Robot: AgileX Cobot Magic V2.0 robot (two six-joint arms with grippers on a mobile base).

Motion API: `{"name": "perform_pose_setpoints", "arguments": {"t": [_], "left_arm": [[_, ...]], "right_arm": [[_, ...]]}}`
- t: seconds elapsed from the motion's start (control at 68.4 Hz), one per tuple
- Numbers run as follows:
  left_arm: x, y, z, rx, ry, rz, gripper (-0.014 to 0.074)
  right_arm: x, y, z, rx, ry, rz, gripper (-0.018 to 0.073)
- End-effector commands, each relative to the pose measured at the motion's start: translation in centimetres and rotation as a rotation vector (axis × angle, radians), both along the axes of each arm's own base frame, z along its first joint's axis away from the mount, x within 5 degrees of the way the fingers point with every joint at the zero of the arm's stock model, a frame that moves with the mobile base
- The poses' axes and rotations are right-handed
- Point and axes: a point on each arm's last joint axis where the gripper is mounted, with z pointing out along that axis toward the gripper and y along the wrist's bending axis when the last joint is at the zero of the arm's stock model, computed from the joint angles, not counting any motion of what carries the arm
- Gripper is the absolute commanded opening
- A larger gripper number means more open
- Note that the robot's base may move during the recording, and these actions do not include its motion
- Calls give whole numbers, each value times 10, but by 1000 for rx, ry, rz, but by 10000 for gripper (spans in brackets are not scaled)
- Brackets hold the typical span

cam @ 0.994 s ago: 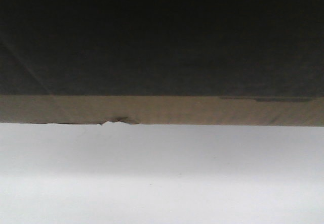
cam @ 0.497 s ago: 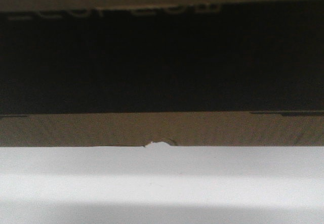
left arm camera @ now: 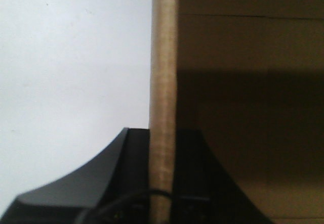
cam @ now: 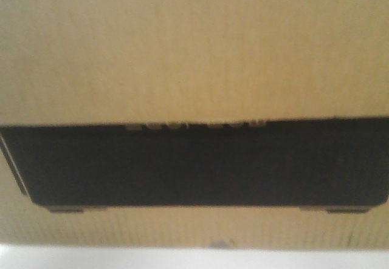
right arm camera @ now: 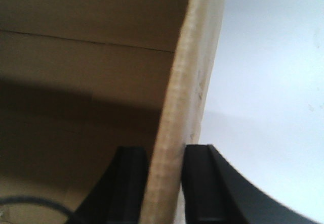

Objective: Grab box from left shelf to table start
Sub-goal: 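Lower the box onto the table and open both grippers, then withdraw both grippers from the box walls and back away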

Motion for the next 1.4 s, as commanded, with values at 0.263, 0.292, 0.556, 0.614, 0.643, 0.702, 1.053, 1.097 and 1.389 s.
{"name": "perform_pose_setpoints", "arguments": {"t": [0.263, 0.292, 0.556, 0.614, 0.643, 0.702, 1.053, 1.097, 1.389], "left_arm": [[43, 16, -16, -57, 18, 121, -89], [45, 16, -18, -50, 28, 118, -89], [57, 13, -37, 13, 108, 63, -89], [57, 13, -37, 26, 106, 43, -88], [57, 13, -37, 30, 103, 34, -86], [57, 13, -37, 38, 104, 19, -60], [53, 10, -35, 3, 156, 10, 533], [51, 10, -32, -2, 157, 5, 541], [18, 15, 24, -30, -25, -24, 537]], "right_arm": [[29, 2, -20, 47, -82, -15, 57], [29, 2, -21, 47, -79, -15, 57], [28, 3, -25, 47, -58, -12, 60], [27, 3, -25, 47, -52, -11, 67], [27, 3, -25, 47, -47, -10, 80], [27, 3, -26, 47, -39, -8, 130], [24, 2, -26, 35, -21, -3, 624], [23, 2, -25, 34, -23, -2, 624], [-6, 0, 14, 15, -170, -5, 624]]}}
